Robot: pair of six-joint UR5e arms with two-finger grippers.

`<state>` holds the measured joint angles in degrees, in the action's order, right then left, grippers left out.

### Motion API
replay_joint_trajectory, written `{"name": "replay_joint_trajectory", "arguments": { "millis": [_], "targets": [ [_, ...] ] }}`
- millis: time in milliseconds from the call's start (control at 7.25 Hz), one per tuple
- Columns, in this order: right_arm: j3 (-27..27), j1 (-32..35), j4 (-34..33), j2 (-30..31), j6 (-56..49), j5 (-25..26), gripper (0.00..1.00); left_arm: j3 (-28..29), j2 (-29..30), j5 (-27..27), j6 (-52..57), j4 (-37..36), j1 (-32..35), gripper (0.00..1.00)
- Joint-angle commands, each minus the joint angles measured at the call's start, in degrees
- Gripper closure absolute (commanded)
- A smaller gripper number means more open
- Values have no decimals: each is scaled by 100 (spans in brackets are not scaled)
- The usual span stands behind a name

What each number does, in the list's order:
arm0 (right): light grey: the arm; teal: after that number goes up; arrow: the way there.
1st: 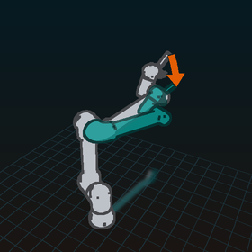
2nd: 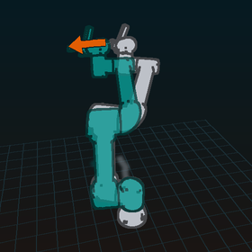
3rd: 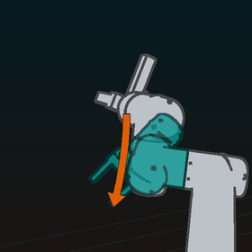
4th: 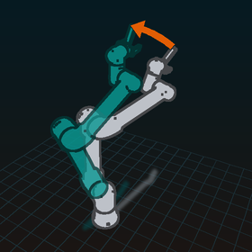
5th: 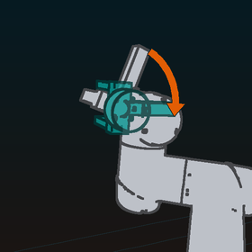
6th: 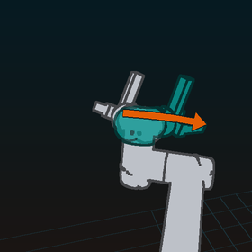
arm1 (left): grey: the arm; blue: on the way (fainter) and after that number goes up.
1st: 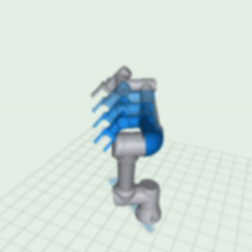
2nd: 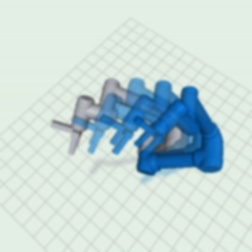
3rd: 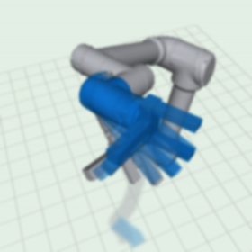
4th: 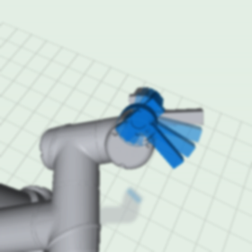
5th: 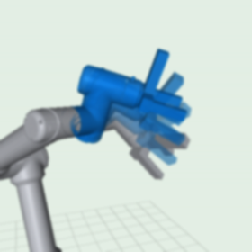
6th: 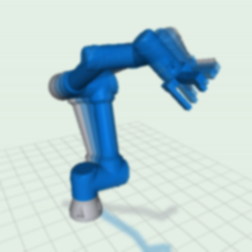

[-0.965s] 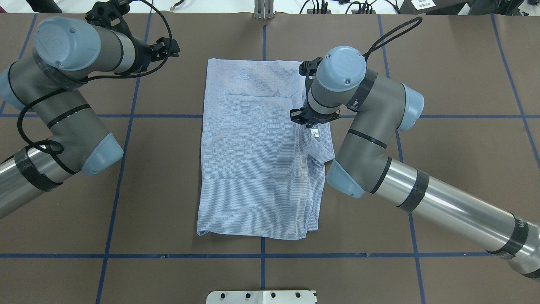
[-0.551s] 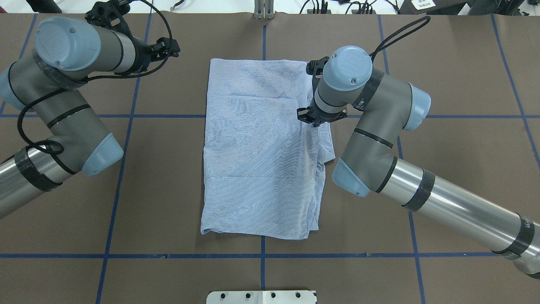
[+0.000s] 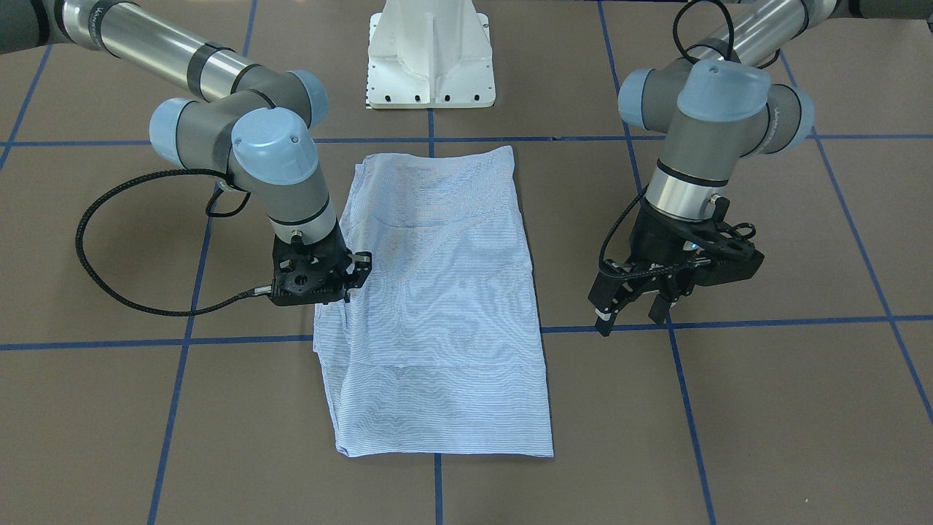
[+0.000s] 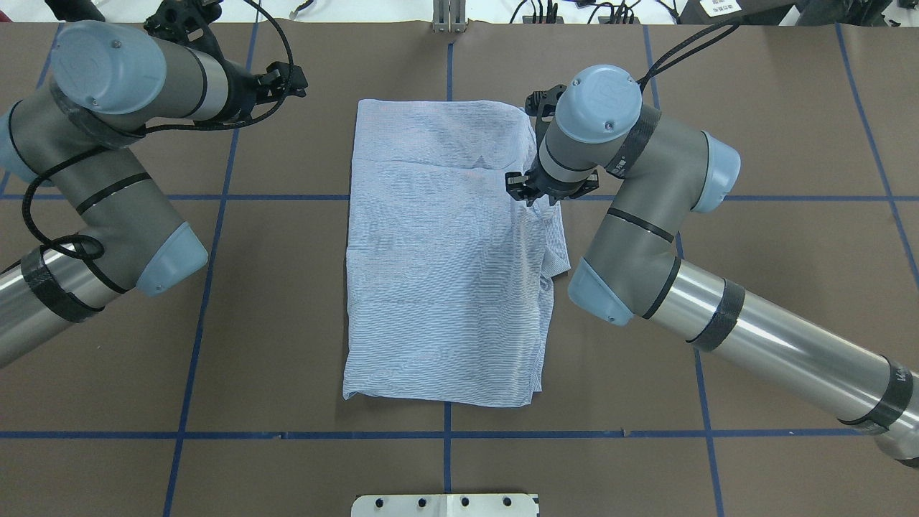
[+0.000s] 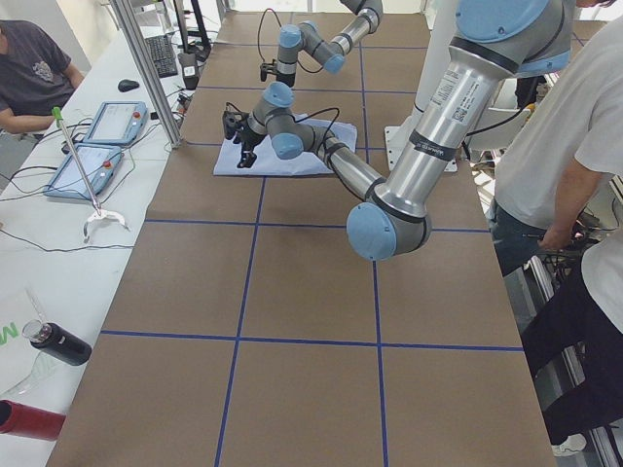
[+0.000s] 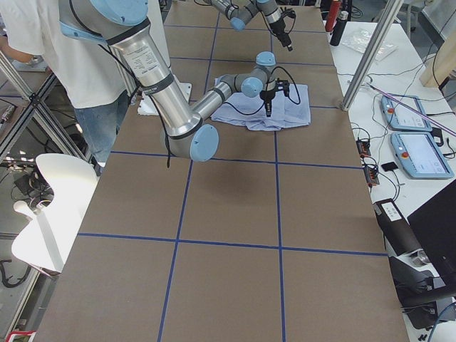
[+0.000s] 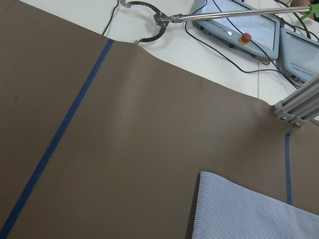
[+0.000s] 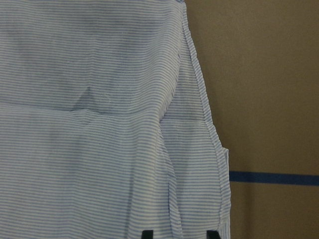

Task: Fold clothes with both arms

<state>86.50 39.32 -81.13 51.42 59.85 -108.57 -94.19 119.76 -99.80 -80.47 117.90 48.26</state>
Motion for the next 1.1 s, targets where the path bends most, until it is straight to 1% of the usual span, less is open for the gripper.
{"name": "replay_joint_trajectory", "arguments": {
  "millis": [0,138,276,414,551,689,827,965],
  "targets": [
    [164,14,27,87,0,-24,0,-291,3,-311,5,-100,26,0],
    [269,14,27,166,9,-24,0,-476,-14,-304,5,-153,34,0],
    [279,-3,36,228,9,-24,2,-547,-14,-312,5,-162,34,0],
    [244,-12,27,272,43,-33,24,-556,-14,-312,5,-162,26,0],
    [218,-12,106,359,35,-259,47,-574,-14,-312,5,-162,26,0],
    [200,-3,315,482,26,-601,62,-644,-6,-312,5,-162,26,0],
    [61,-12,604,535,35,-622,79,-644,-14,-312,5,-162,26,0],
    [-27,-29,642,501,26,-622,84,-644,-6,-312,5,-162,26,0]
  ]
}}
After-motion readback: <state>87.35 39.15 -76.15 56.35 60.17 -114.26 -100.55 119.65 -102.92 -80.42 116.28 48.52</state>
